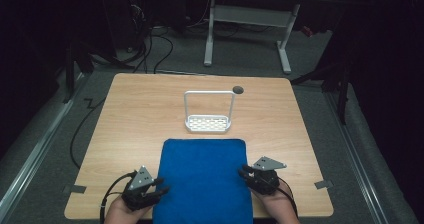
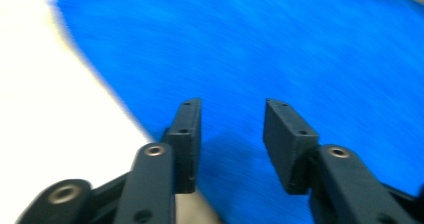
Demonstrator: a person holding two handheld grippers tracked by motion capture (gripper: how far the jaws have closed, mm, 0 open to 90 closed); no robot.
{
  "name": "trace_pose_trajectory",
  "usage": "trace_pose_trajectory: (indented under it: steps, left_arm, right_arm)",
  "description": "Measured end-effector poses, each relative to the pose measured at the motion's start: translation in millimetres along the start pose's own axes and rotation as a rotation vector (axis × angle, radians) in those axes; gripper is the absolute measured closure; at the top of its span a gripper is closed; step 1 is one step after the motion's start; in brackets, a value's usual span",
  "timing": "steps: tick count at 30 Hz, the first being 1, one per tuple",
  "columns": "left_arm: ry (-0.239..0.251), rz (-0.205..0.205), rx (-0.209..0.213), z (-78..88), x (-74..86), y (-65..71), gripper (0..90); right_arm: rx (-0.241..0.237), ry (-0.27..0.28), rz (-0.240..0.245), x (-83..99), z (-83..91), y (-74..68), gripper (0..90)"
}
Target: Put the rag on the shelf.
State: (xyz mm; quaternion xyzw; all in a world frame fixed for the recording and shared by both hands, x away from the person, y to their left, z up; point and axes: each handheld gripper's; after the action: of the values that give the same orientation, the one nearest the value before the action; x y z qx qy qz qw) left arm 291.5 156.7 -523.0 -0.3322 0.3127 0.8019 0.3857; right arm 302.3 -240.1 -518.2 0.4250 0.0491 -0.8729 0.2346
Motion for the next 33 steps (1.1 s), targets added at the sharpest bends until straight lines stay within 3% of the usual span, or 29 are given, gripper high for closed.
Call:
trace_pose_trajectory:
  steps: [2, 3, 8, 10, 12, 13, 20, 25, 27, 33]
  left_arm:
    - [0.042, 0.054, -0.057, 2.0, -6.0, -16.6, 54.5]
    - [0.042, 0.054, -0.057, 2.0, -6.0, -16.6, 53.5]
    - [0.058, 0.137, -0.16, -5.6, -22.7, -45.2, 50.3]
    - [0.059, 0.155, -0.199, -14.7, -33.2, -58.3, 50.3]
    - [0.053, 0.163, -0.21, -19.5, -38.5, -64.3, 50.4]
    - [0.053, 0.167, -0.219, -23.2, -42.3, -68.7, 50.8]
    - [-0.015, 0.166, -0.222, -52.7, -60.1, -91.3, 51.2]
    - [0.017, 0.176, -0.209, -57.4, -63.4, -98.1, 59.7]
    - [0.021, 0.182, -0.201, -57.2, -63.0, -98.6, 65.1]
    - [0.037, 0.184, -0.193, -59.8, -62.2, -98.6, 79.0]
  right_arm:
    - [0.013, 0.002, 0.003, -2.1, -1.5, 1.2, 72.5]
    - [0.013, 0.002, 0.003, -2.1, -1.5, 1.2, 72.5]
    - [0.007, 0.028, 0.03, -4.4, -2.4, 3.9, 71.3]
    - [0.012, 0.042, 0.034, -5.4, -0.9, 5.2, 69.6]
    - [0.014, 0.054, 0.033, -6.0, 0.0, 6.0, 68.8]
    - [-0.008, 0.06, 0.033, -8.0, 0.8, 7.9, 65.6]
    - [0.051, 0.079, 0.065, -3.2, -0.4, 10.1, 64.5]
    - [0.022, 0.065, -0.017, -5.1, -4.4, 18.3, 62.6]
    - [0.03, 0.052, -0.046, -5.6, -6.5, 20.6, 55.5]
    - [0.07, 0.024, -0.089, -11.9, -15.7, 26.6, 50.1]
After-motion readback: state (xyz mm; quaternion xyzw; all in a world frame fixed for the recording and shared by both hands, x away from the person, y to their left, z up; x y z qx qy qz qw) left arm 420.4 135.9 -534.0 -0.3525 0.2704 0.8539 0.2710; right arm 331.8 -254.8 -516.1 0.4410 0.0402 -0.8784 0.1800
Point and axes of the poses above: each handheld gripper's, and its own axes: z roughly backward along the jaws, x roughly out of its underside, y roughly to its right, and after that the axes turned 12 degrees about x, right-handed
